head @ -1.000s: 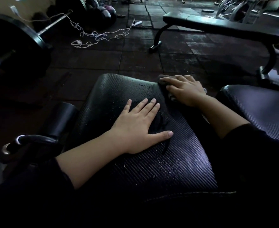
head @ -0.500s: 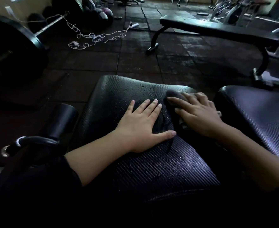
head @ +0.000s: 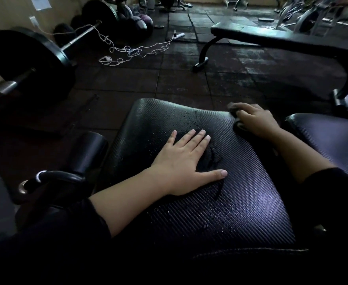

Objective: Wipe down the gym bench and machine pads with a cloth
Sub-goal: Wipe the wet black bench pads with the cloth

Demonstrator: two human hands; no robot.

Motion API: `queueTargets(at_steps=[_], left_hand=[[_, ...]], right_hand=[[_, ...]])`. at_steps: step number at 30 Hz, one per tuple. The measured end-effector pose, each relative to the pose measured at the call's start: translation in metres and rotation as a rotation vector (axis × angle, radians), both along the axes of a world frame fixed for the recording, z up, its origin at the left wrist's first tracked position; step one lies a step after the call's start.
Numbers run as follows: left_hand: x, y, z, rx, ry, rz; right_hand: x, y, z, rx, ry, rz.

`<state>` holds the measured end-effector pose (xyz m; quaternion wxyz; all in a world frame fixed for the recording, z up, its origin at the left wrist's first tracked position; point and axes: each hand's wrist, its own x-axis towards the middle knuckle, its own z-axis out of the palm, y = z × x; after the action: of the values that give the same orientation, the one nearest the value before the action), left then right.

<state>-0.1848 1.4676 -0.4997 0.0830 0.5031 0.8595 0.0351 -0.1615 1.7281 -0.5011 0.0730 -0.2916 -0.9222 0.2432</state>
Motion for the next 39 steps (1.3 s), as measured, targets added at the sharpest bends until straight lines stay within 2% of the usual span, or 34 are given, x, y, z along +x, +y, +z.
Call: queueTargets(at_steps=[2, 4, 6, 8, 11, 13, 15, 17, 19, 26, 30, 33, 35, 37, 39], left_hand=[[-0.003, -0.001, 0.002, 0.0, -0.034, -0.019], [-0.009, -0.004, 0.007, 0.052, -0.1, -0.028], [-0.018, -0.012, 0.014, 0.153, -0.129, -0.001], [-0.031, -0.027, 0.018, 0.204, -0.068, 0.042], [-0.051, -0.054, 0.017, 0.143, 0.011, 0.131], [-0.059, -0.07, 0.013, 0.11, -0.048, 0.198], [-0.061, -0.078, 0.007, 0.11, -0.115, 0.221], [-0.059, -0.079, 0.001, 0.157, -0.153, 0.235], [-0.058, -0.078, -0.003, 0.2, -0.157, 0.249], [-0.06, -0.077, -0.008, 0.231, -0.126, 0.263], [-0.064, -0.077, -0.011, 0.241, -0.142, 0.317], [-0.064, -0.077, -0.011, 0.233, -0.143, 0.323], [-0.063, -0.076, -0.011, 0.234, -0.144, 0.322], [-0.063, -0.076, -0.011, 0.234, -0.144, 0.323], [-0.062, -0.076, -0.011, 0.232, -0.138, 0.324]], right_hand=[[0.02, 0.011, -0.01, -0.102, 0.105, -0.027], [0.037, 0.011, -0.008, -0.107, 0.152, -0.035], [0.042, -0.001, 0.0, 0.013, 0.173, -0.04], [0.036, -0.021, 0.009, 0.177, 0.225, 0.042], [0.01, -0.058, 0.017, 0.267, 0.294, 0.223], [-0.013, -0.078, 0.018, 0.287, 0.236, 0.286], [-0.031, -0.09, 0.016, 0.357, 0.088, 0.294], [-0.043, -0.091, 0.009, 0.425, -0.049, 0.288], [-0.046, -0.088, 0.004, 0.392, -0.099, 0.286], [-0.08, -0.112, 0.01, 0.381, -0.139, 0.319], [-0.077, -0.141, 0.008, 0.408, -0.112, 0.495], [-0.041, -0.126, 0.002, 0.454, -0.02, 0.707], [-0.023, -0.106, 0.005, 0.399, -0.005, 0.816], [-0.024, -0.086, 0.007, 0.365, -0.009, 0.804], [-0.039, -0.072, 0.007, 0.376, -0.015, 0.68]])
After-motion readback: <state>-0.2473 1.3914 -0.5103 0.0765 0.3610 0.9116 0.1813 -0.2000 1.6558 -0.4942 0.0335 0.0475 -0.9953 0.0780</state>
